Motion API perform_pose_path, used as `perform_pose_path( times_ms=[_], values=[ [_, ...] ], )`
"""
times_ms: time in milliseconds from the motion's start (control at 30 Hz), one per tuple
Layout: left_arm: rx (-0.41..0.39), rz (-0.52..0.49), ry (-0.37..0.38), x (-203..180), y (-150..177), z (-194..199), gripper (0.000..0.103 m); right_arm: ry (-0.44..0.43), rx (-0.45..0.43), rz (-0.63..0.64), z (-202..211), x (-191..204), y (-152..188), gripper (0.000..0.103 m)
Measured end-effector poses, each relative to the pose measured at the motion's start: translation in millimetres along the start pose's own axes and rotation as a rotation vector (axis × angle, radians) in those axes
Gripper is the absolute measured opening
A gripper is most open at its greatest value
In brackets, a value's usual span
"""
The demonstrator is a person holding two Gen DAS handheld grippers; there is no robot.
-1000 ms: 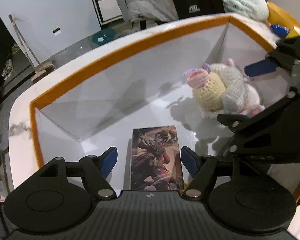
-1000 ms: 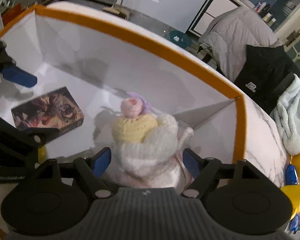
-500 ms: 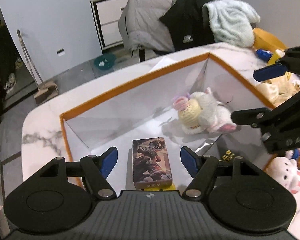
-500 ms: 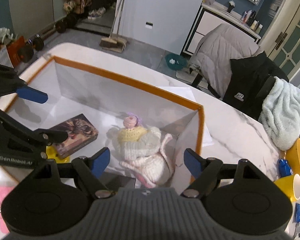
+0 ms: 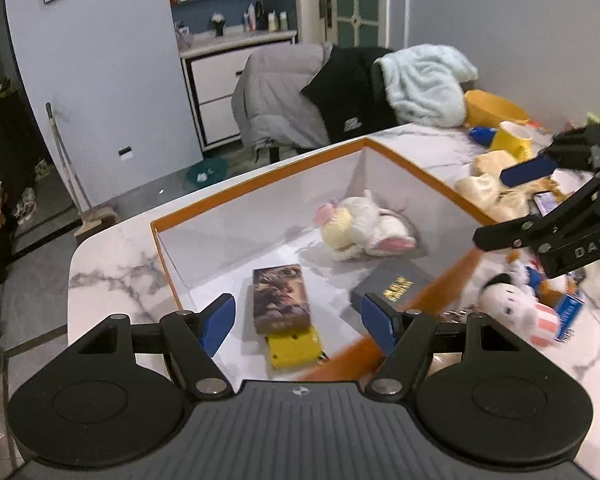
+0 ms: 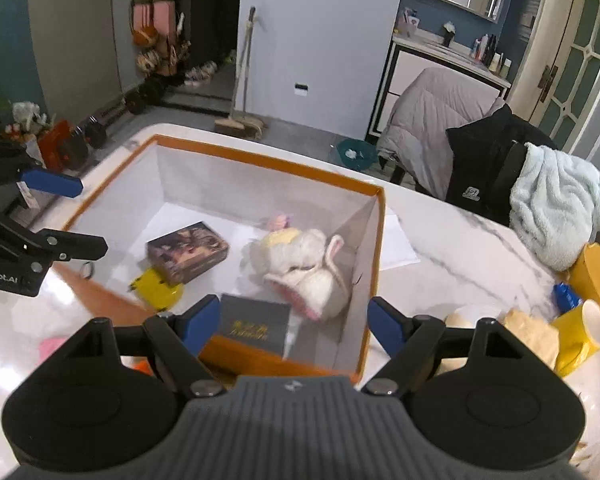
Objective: Organize objects
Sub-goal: 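Withdraw both tools from the shoebox toward the remaining items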
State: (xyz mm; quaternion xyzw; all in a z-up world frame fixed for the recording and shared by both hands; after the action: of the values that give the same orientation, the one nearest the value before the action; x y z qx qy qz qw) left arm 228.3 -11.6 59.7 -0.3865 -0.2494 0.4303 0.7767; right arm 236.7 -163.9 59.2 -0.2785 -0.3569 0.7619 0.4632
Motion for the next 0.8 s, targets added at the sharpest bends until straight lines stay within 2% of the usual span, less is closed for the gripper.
perform_pose_path(
  times_ms=[233, 500, 667, 800],
  values=[
    [-0.063, 0.097, 0.041, -16.4, 35.3, 33.5, 0.082, -0.047, -0.047, -0.027, 26.9, 18.1, 47.9, 0.082],
    [-0.081, 0.087, 0.036, -47.6, 63.4, 49.3, 0.082, -0.127, -0.061, -0.056, 40.4, 39.5, 97.1, 0.082],
    [-0.095, 0.086, -0.026, -62.4, 86.8, 48.7, 0.084, -0.156, -0.063, -0.076, 44.8, 48.1, 119.7, 0.082],
    [-0.102, 0.093, -0.105, -65.3, 112.8, 46.6, 0.086, -0.124, -0.119, -0.076, 49.2, 54.0, 137.1, 0.082]
  ],
)
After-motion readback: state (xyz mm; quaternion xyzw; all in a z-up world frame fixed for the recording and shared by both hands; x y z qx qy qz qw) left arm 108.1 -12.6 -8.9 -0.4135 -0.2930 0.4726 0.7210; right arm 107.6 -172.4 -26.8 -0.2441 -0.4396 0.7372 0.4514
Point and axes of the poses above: each gripper's, at about its wrist camera, not at the fingertips, and z roughly against the way its jaws point, x to its left, y to its underside, the point moved 4 cm from there along -z, roughly the way its jaws point, and after that the axes turned 10 degrees about -x, right-handed, at the moved point
